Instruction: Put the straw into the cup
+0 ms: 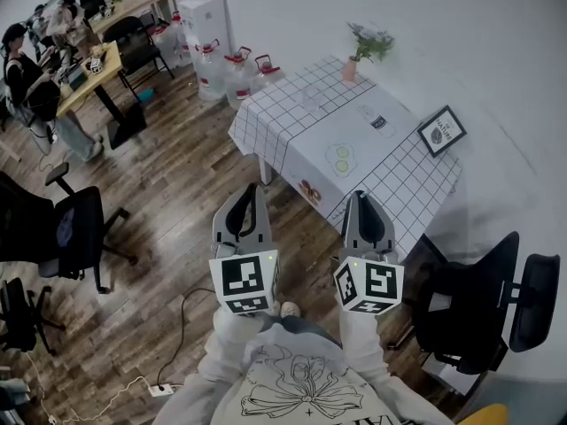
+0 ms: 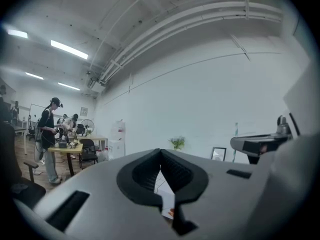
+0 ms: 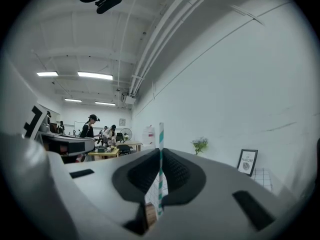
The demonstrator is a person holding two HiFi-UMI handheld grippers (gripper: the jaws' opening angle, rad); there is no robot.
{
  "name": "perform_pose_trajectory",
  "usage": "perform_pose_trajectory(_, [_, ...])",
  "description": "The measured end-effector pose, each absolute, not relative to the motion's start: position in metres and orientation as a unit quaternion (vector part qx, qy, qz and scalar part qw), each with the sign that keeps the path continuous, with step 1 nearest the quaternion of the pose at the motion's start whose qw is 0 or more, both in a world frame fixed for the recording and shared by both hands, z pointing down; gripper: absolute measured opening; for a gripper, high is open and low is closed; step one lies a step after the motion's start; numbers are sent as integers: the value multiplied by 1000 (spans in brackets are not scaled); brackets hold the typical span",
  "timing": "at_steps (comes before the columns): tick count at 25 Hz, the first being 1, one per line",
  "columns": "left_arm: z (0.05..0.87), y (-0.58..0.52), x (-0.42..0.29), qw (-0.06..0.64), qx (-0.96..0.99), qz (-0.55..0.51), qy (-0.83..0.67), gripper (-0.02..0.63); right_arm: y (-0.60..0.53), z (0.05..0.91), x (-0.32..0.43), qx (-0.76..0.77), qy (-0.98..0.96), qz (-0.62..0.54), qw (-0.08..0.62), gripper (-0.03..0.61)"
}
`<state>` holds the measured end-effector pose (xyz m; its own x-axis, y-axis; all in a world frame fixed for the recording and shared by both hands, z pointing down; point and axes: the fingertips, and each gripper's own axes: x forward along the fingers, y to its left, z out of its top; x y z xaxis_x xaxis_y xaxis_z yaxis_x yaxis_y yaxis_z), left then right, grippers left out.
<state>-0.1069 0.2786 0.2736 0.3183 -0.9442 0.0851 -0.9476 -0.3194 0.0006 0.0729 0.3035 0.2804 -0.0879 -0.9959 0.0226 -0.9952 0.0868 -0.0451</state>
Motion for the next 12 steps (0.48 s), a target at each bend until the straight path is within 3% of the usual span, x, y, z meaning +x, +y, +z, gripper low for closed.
perform_pose_trajectory(12, [291,260,-86,41,805,43,-590,5,278,296,87,-657,753,-41,8,14])
